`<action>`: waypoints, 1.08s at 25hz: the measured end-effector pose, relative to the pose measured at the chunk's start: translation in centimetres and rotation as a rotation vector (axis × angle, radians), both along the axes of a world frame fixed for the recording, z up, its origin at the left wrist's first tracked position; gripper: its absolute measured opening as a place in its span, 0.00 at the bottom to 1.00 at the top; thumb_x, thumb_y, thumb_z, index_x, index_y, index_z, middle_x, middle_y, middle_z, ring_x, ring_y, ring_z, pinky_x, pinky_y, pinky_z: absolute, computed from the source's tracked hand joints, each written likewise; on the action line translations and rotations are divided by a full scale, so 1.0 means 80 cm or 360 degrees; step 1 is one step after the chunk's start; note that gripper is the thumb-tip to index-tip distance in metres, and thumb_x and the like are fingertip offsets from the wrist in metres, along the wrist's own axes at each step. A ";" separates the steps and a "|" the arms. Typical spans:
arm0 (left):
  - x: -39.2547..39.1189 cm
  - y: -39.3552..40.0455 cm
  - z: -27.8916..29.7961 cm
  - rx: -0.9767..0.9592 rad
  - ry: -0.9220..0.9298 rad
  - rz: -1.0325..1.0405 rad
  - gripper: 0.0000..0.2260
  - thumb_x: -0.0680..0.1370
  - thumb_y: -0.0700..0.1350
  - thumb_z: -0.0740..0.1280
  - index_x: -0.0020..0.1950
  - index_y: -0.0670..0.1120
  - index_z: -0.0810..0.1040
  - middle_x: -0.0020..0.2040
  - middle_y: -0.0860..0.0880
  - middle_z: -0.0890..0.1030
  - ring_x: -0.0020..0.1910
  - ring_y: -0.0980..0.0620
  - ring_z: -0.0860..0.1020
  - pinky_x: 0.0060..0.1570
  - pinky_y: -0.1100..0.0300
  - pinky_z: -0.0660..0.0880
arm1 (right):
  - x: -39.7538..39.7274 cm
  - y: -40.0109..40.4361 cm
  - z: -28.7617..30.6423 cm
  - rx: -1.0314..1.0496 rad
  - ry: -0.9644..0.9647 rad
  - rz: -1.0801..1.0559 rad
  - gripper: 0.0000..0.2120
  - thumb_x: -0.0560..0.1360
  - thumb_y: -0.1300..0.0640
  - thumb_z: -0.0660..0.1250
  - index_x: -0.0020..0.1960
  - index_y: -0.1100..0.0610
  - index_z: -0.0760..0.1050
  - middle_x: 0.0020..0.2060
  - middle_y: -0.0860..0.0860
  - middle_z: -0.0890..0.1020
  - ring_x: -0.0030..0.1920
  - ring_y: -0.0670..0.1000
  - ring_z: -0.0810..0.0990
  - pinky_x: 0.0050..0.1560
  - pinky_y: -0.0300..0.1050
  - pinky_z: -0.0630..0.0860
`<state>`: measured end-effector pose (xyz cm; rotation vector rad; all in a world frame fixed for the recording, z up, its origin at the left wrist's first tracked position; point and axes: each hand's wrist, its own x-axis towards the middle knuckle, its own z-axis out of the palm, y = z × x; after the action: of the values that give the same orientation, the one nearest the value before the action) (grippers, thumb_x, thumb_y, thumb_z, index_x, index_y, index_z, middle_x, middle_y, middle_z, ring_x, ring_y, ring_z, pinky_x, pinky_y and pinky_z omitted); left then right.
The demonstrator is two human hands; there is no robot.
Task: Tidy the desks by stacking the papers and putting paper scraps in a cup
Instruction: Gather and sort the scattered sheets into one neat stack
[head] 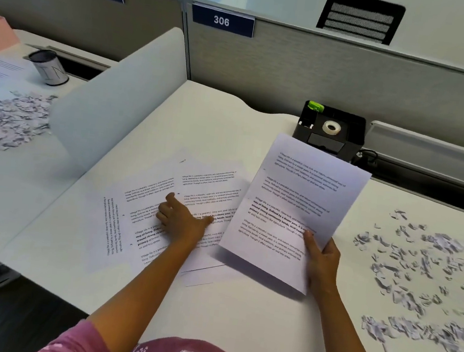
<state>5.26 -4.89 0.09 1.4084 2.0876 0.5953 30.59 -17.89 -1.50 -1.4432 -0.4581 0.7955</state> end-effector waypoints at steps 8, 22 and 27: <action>0.012 0.017 0.027 -0.0272 -0.0031 0.0006 0.51 0.62 0.46 0.83 0.72 0.39 0.52 0.70 0.33 0.61 0.66 0.37 0.69 0.58 0.51 0.73 | 0.000 -0.004 0.002 -0.0013 -0.0064 0.0082 0.11 0.78 0.61 0.67 0.60 0.60 0.77 0.50 0.50 0.84 0.41 0.41 0.84 0.38 0.33 0.78; 0.022 0.011 0.036 -0.0169 -0.0286 0.0037 0.45 0.65 0.34 0.79 0.73 0.44 0.54 0.66 0.37 0.67 0.61 0.37 0.75 0.53 0.51 0.76 | 0.001 -0.005 0.003 -0.0033 -0.0073 0.0055 0.11 0.77 0.61 0.69 0.59 0.59 0.78 0.50 0.52 0.84 0.47 0.51 0.83 0.41 0.34 0.80; 0.018 -0.016 0.026 -0.0041 -0.0670 -0.0125 0.45 0.64 0.31 0.78 0.74 0.44 0.56 0.60 0.39 0.79 0.56 0.42 0.79 0.48 0.58 0.74 | 0.006 -0.007 0.008 -0.0025 0.0083 -0.0119 0.14 0.78 0.57 0.69 0.63 0.57 0.76 0.53 0.50 0.82 0.51 0.51 0.82 0.47 0.40 0.79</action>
<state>6.68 -6.14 2.16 1.2196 1.6941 0.7558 31.07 -18.47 -0.85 -1.4425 -0.3565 0.7763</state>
